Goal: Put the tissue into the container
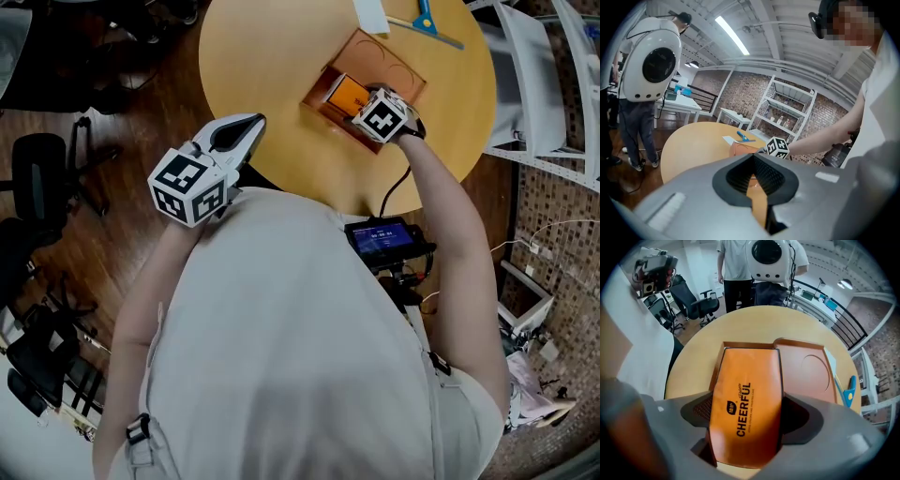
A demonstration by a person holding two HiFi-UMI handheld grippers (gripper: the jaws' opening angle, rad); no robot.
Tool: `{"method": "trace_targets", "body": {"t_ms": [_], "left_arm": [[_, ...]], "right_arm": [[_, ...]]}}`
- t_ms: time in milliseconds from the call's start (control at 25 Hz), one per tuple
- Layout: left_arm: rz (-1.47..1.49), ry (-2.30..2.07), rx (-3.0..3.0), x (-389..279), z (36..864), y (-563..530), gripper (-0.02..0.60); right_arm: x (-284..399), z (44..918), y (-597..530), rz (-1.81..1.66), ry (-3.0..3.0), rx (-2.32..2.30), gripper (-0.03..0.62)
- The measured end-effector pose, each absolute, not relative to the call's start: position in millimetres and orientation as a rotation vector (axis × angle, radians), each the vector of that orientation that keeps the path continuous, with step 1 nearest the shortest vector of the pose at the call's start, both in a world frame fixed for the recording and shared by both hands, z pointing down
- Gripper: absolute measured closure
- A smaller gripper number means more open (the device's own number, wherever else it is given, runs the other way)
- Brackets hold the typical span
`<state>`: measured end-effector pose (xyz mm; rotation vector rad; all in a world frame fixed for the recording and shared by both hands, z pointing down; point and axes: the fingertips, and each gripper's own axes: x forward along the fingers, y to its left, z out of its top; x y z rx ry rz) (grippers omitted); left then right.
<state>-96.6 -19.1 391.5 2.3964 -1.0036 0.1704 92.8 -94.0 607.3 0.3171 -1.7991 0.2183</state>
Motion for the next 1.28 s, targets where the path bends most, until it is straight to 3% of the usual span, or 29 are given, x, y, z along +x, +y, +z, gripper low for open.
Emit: {"method": "trace_targets", "body": {"t_ms": [640, 720, 840, 1000, 1160, 1280], "left_arm": [[0.196, -0.922, 2.425, -79.3, 395.6, -33.5, 0.581], [0.2, -0.907, 2.431, -77.4, 399.4, -36.2, 0.581], [0.201, -0.88, 2.435, -75.2, 407.9, -48.4, 0.581], [0.193, -0.831, 2.445, -69.0, 416.1, -77.9, 0.581], [0.202, -0.724, 2.506, -46.7, 417.2, -107.7, 0.581], [0.198, -0.643, 2.574, -17.4, 421.1, -125.0, 0.581]], "right_arm": [[98.0, 598.2, -101.2, 0.256, -1.873, 0.431, 0.168], [102.6, 583.1, -104.4, 0.257, -1.921, 0.485, 0.208], [100.4, 546.3, -104.8, 0.329, -2.069, 0.551, 0.382], [98.0, 491.5, -111.2, 0.509, -2.313, 0.677, 0.538], [114.4, 441.9, -113.6, 0.578, -2.455, 0.902, 0.595], [135.8, 425.1, -106.5, 0.538, -2.508, 1.027, 0.595]]}}
